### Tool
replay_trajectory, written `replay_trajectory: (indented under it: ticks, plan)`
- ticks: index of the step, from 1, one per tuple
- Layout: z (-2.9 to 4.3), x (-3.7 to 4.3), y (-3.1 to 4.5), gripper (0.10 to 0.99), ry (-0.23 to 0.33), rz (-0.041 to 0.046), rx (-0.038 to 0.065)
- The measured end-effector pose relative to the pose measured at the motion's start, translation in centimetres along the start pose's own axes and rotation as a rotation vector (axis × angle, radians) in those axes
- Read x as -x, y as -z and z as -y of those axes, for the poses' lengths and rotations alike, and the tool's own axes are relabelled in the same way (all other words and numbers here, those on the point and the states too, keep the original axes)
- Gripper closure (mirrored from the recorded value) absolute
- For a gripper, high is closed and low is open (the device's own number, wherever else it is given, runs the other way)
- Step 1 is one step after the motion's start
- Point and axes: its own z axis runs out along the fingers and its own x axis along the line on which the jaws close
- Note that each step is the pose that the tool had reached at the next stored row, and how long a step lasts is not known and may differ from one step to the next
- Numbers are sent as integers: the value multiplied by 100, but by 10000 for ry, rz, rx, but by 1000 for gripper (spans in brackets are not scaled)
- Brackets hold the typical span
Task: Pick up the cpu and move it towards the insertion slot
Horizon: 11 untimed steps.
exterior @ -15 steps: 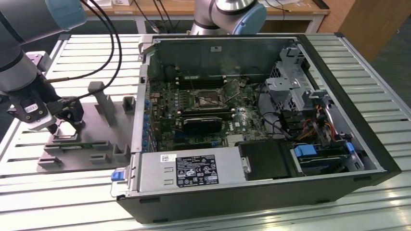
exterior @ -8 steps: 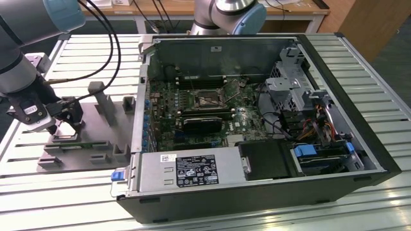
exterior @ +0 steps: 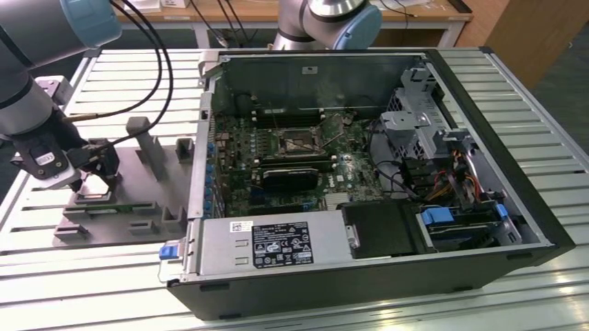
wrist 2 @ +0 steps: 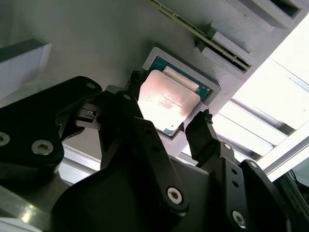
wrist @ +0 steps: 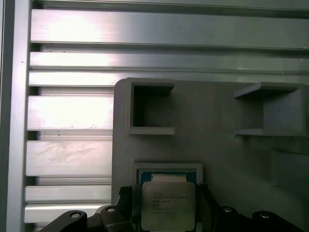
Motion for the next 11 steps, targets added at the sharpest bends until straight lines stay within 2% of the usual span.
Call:
replay_trajectory:
  ticks: [8, 9, 10, 11]
  plan:
    - [0, -1, -2, 439, 1, 0, 0]
    - [0, -1, -2, 455, 0, 0, 0]
    - [0, -1, -2, 518, 0, -1, -1]
    - [0, -1, -2, 518, 1, -1, -1]
